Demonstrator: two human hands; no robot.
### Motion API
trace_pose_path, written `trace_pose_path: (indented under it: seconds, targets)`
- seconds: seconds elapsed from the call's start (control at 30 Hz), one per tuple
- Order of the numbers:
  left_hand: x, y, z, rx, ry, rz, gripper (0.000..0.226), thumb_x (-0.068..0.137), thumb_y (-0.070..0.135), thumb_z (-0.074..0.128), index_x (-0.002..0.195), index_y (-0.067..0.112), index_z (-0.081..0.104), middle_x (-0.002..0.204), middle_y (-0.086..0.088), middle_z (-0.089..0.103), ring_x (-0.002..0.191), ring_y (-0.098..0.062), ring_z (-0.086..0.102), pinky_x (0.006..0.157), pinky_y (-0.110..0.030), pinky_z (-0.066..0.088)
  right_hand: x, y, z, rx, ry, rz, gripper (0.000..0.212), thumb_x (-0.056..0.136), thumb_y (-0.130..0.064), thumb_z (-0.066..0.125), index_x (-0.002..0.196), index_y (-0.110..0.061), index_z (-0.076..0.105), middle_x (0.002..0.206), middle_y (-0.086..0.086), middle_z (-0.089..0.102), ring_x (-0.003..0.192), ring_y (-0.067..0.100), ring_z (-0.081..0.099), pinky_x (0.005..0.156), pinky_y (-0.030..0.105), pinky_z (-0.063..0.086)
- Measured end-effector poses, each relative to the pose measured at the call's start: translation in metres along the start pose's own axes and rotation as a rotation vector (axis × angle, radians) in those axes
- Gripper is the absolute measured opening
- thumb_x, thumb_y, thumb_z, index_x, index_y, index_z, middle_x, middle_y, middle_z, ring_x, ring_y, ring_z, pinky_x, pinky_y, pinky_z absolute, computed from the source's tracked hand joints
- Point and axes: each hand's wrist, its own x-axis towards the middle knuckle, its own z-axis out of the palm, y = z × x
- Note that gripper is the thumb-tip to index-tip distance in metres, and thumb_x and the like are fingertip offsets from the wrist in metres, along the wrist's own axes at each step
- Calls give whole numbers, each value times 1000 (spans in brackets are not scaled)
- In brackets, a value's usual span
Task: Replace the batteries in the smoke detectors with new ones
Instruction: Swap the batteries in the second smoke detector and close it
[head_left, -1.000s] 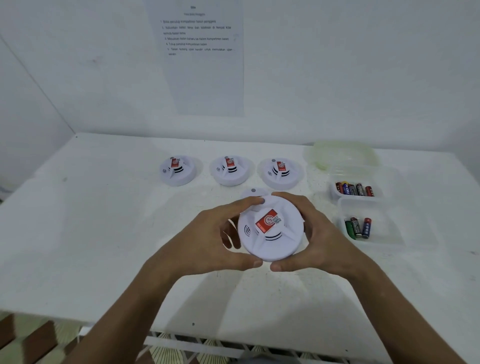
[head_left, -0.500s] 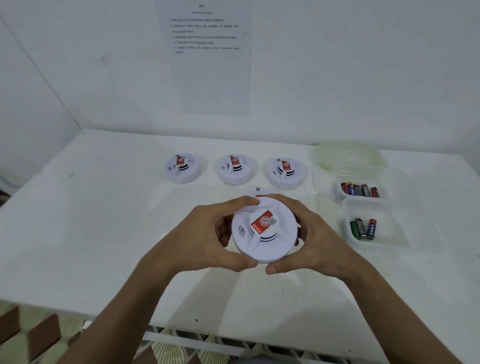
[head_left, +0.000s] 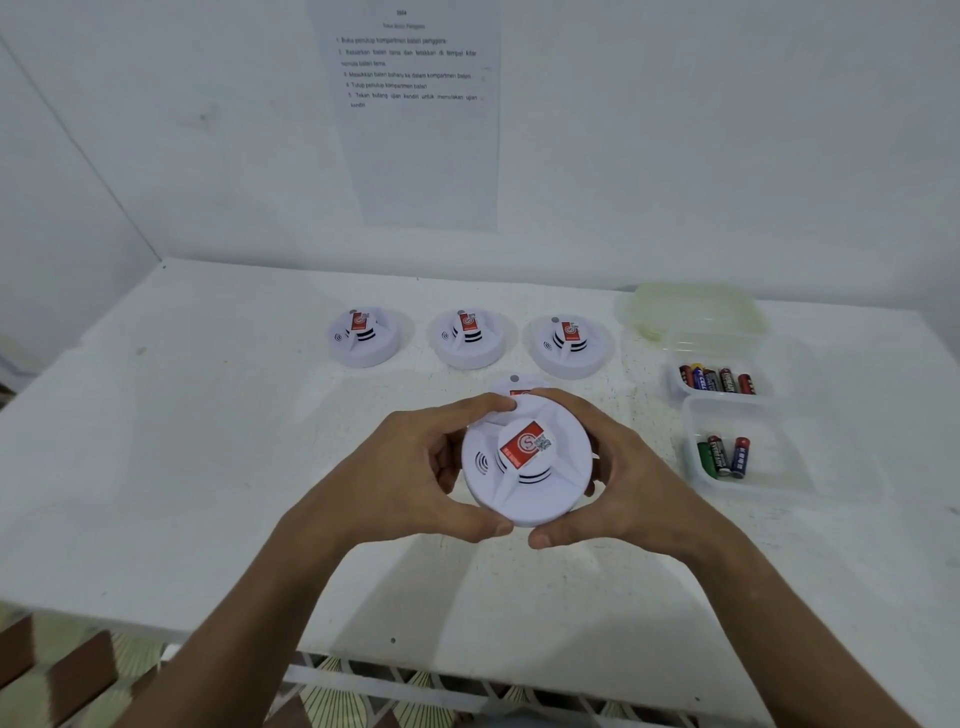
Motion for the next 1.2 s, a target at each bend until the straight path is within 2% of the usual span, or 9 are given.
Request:
trace_pose_path:
  seconds: [0.17, 0.3, 0.4, 0.53, 0.63, 0.77, 0.9, 1.03, 1.2]
  targets:
    - [-2, 0, 0, 7, -4, -2, 80, 61, 19, 91, 129, 37, 54, 98, 17, 65, 64, -6, 50, 61, -24, 52, -1, -1, 0, -3, -1, -1, 106, 55, -19, 97, 143, -37, 41, 149, -12, 44, 129, 20, 50, 96, 49, 53]
    - [0, 1, 0, 12, 3, -10, 81, 59, 23, 92, 128, 42, 54, 97, 7, 66, 65, -25, 49, 61, -35, 53, -2, -1, -1, -3, 1, 4, 106, 55, -20, 97, 143, -37, 41, 149, -12, 44, 129, 21, 49, 97, 51, 52]
    - [0, 1, 0, 22, -8, -6, 81, 60, 23, 91, 129, 41, 53, 99, 10, 66, 65, -22, 51, 61, -31, 54, -2, -2, -1, -5, 2, 11, 106, 56, -20, 96, 144, -36, 40, 149, -12, 44, 130, 20, 49, 98, 50, 52]
    - [1, 0, 1, 36, -3, -5, 81, 60, 28, 91, 128, 48, 51, 100, 6, 66, 68, -32, 52, 61, -39, 55, -3, -4, -2, 8, 5, 10, 106, 56, -18, 96, 144, -34, 40, 149, -11, 45, 130, 20, 49, 98, 49, 52]
    - [1, 0, 1, 28, -6, -7, 82, 61, 28, 90, 130, 47, 50, 99, 7, 65, 69, -32, 52, 61, -39, 55, -3, -6, -1, 24, 9, 16, 106, 56, -16, 96, 145, -33, 40, 147, -11, 47, 129, 20, 50, 97, 49, 53]
    - [0, 1, 1, 95, 5, 8, 86, 63, 31, 90, 133, 49, 44, 101, 19, 62, 66, -13, 51, 64, -25, 53, -5, -9, -2, 50, 12, 4, 104, 58, -10, 95, 144, -34, 40, 140, -12, 53, 124, 16, 53, 90, 37, 56]
    - [-1, 4, 2, 159, 9, -13, 96, 64, 40, 87, 137, 59, 28, 96, 24, 60, 72, -15, 54, 65, -17, 51, -6, -11, -1, 70, -3, -7, 103, 60, -5, 92, 145, -26, 38, 143, -11, 51, 130, 15, 50, 94, 31, 54]
    - [-1, 7, 3, 151, -2, 20, 85, 67, 35, 87, 137, 47, 42, 100, 21, 63, 71, -8, 53, 64, -17, 50, -6, -11, -1, 94, -10, -12, 102, 62, 0, 91, 146, -21, 37, 144, -9, 50, 132, 14, 49, 95, 25, 52]
    - [0, 6, 3, 164, 7, 4, 85, 66, 38, 87, 137, 48, 42, 100, 21, 62, 72, -8, 52, 64, -17, 50, -6, -12, -1, 114, -6, -4, 100, 62, 6, 89, 144, -18, 38, 141, -10, 52, 129, 7, 51, 92, 16, 49]
